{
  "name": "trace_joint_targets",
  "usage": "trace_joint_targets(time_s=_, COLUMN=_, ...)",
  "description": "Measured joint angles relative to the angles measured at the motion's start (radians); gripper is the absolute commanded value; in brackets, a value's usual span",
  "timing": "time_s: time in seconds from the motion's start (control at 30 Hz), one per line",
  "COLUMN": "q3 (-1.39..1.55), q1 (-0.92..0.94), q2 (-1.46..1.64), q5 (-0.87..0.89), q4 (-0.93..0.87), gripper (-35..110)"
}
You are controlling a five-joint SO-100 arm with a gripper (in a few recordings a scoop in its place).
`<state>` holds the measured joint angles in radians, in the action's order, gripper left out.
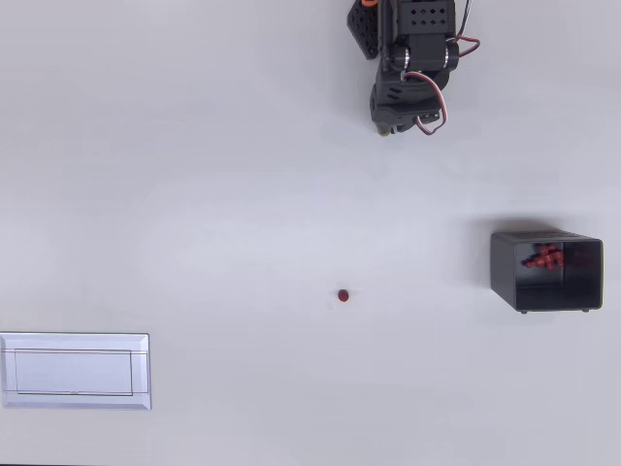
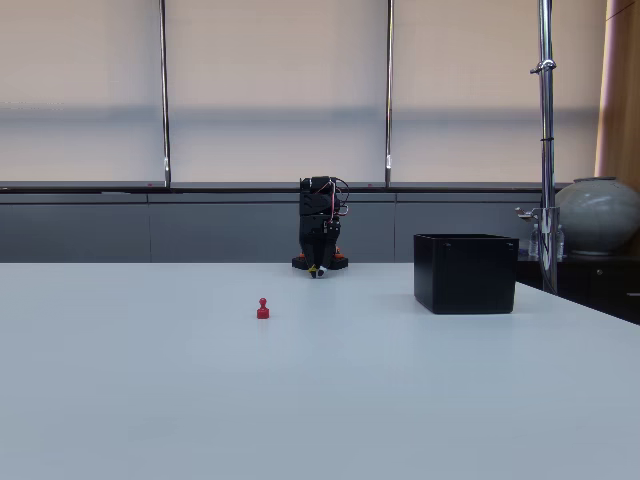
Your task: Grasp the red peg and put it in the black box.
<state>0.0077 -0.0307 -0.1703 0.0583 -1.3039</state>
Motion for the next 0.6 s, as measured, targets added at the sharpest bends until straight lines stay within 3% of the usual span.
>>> trace_joint_targets(time_s=0.6, q3=0.000, q1=0.009, q2=0.000, q5=-0.005, q4=0.000, gripper=1)
